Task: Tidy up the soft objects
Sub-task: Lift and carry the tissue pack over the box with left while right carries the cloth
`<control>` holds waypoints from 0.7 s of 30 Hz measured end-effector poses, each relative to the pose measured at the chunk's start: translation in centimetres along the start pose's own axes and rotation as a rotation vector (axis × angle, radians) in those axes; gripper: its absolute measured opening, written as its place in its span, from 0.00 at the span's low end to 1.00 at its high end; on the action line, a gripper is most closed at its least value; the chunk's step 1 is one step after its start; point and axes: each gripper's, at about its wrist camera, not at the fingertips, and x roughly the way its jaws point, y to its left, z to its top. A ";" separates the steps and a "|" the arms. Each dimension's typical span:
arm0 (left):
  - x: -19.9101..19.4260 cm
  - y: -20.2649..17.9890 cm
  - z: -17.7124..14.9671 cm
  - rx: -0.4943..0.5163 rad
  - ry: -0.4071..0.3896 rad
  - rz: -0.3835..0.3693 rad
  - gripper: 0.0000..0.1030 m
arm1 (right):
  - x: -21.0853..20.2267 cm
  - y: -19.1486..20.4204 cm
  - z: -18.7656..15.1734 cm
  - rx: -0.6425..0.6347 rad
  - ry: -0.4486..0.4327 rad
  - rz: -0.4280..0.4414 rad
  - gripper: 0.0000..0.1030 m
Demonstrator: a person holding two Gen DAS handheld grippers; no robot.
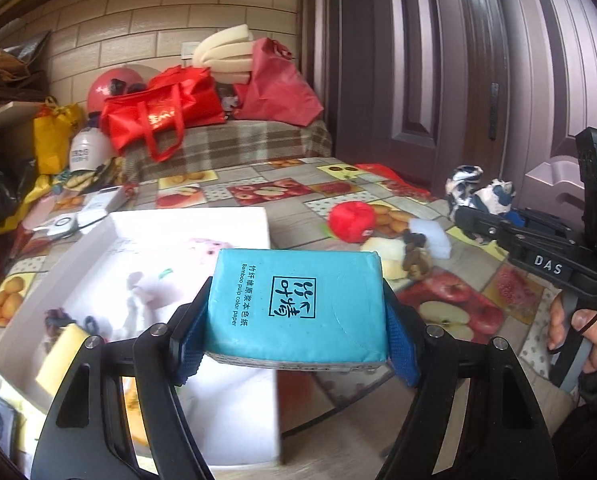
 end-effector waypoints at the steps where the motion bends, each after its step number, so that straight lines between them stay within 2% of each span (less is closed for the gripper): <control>1: -0.2 0.6 -0.1 -0.006 -0.001 0.012 0.73 | 0.1 0.0 0.0 0.001 0.003 0.002 0.32; 11: -1.1 5.0 -0.6 -0.086 -0.012 0.143 0.73 | 2.1 2.1 0.2 -0.023 0.053 0.087 0.32; 16: -1.2 5.6 -0.9 -0.097 -0.009 0.158 0.73 | 3.6 4.7 0.1 -0.057 0.086 0.153 0.32; 21: -1.1 7.0 -0.8 -0.111 -0.015 0.192 0.73 | 3.9 8.1 0.1 -0.136 0.056 0.200 0.32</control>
